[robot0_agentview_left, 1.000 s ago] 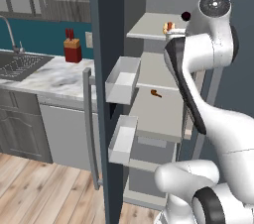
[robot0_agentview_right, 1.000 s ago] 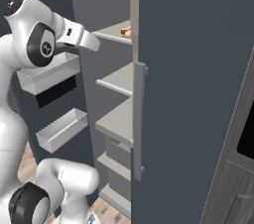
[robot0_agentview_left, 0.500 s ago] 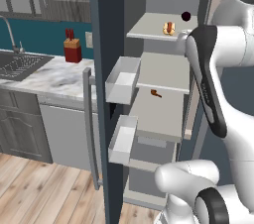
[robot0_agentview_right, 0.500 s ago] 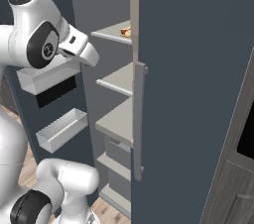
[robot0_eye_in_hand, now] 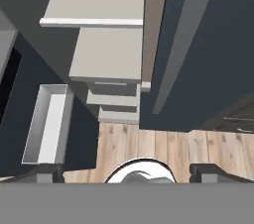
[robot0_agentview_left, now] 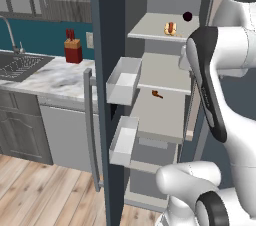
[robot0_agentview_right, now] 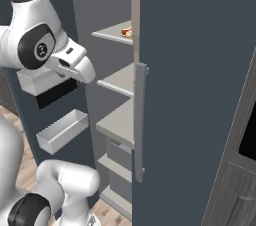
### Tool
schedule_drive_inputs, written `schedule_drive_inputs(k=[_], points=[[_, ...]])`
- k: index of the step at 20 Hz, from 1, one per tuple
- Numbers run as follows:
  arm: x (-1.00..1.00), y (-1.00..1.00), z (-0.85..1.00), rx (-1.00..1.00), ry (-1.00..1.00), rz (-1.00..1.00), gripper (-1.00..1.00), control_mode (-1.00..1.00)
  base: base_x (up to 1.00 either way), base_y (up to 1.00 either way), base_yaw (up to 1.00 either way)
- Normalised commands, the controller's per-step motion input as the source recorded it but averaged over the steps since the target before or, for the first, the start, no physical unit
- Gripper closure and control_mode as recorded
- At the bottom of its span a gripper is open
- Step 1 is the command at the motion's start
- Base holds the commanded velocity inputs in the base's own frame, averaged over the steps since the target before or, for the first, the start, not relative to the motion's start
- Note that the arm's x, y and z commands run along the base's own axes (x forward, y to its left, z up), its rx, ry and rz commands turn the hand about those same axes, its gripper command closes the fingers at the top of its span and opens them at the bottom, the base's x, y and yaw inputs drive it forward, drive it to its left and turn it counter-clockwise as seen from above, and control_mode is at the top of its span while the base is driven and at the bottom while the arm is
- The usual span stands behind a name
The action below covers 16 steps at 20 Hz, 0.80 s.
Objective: Store the hot dog in the freezer for long-term storage. Close the freezer door after placing the cooked food.
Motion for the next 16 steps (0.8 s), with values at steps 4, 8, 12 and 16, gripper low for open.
schedule_drive_inputs(k=[4, 8, 12, 16], points=[[-0.55, 0.00, -0.71, 0.04, 0.18, 0.09, -1.00, -1.00, 0.00, 0.00, 0.00], [-0.45, 0.00, -0.81, 0.01, 0.16, 0.05, -1.00, -1.00, 0.00, 0.00, 0.00], [-0.36, 0.00, -0.82, 0.00, 0.17, 0.03, -1.00, -1.00, 0.00, 0.00, 0.00], [-0.20, 0.00, -0.62, 0.00, 0.23, 0.02, -1.00, -1.00, 0.00, 0.00, 0.00]])
